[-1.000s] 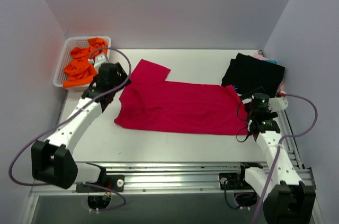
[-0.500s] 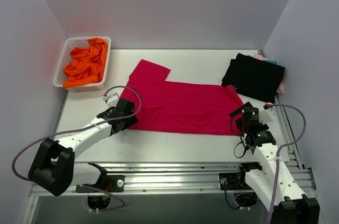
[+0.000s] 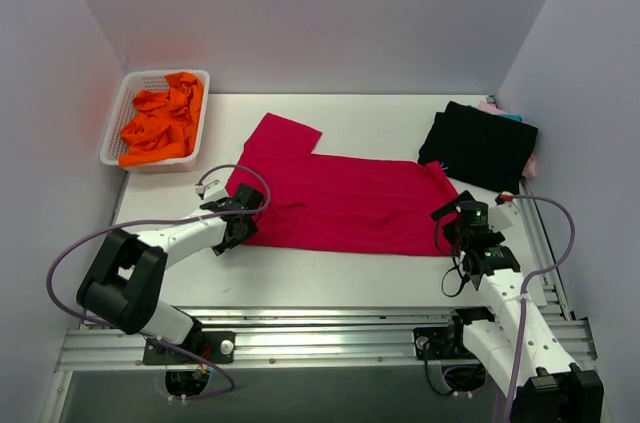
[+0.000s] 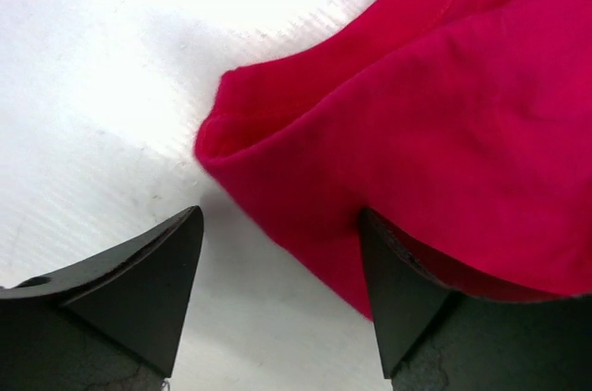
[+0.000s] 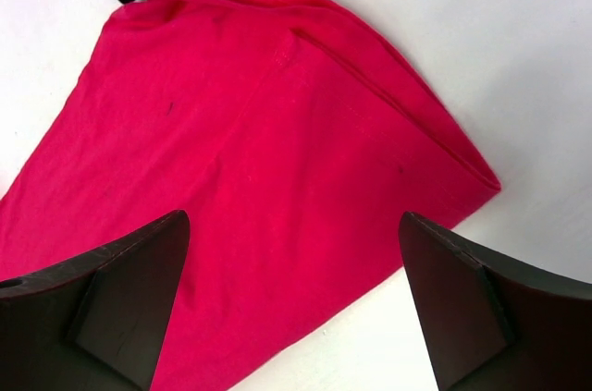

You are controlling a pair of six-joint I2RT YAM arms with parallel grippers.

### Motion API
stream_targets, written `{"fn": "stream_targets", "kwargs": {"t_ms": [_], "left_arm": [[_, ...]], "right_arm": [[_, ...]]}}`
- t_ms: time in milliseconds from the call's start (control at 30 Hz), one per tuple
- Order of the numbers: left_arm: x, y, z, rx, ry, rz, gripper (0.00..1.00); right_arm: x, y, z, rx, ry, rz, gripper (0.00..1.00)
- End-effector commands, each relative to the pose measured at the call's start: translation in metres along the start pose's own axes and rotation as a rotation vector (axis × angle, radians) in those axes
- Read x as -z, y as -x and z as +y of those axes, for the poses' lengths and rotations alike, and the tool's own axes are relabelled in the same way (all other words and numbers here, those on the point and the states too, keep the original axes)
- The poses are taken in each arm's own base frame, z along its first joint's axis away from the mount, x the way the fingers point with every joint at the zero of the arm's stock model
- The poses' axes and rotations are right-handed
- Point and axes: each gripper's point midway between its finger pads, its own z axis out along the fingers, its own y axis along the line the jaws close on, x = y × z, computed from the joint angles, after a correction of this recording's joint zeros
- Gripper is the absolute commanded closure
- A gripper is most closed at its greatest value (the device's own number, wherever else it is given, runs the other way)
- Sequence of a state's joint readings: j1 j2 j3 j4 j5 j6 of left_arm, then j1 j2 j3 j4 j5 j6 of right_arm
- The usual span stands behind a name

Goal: Fold and stack the t-shirts
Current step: Fold the flattened tshirt in 1/3 of the way

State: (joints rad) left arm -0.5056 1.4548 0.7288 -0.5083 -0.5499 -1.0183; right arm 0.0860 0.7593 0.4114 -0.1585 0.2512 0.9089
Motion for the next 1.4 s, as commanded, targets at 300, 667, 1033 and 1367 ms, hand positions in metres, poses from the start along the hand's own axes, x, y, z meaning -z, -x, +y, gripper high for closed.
{"fn": "stream_targets", "kwargs": {"t_ms": [300, 667, 1033, 1367], "left_arm": [[-0.007, 0.015, -0.004, 0.040, 0.120, -0.082, 0.98], [0.061, 0.017, 0.040, 0.116, 0.104, -0.118, 0.95], [0.100, 0.012, 0.043, 0.148, -0.125, -0.129, 0.04], [0.084, 0.053, -0.001, 0.140, -0.172, -0.297, 0.35]], "right_arm": [[-0.009, -0.017, 0.018, 0.050, 0.092, 0.070, 0.09], [-0.003, -0.026, 0.040, 0.043, 0.200, 0.093, 0.11], [0.058, -0.108, 0.174, 0.298, 0.522, 0.176, 0.16], [0.066, -0.260, 0.272, 0.479, 0.591, 0.354, 0.35]]}}
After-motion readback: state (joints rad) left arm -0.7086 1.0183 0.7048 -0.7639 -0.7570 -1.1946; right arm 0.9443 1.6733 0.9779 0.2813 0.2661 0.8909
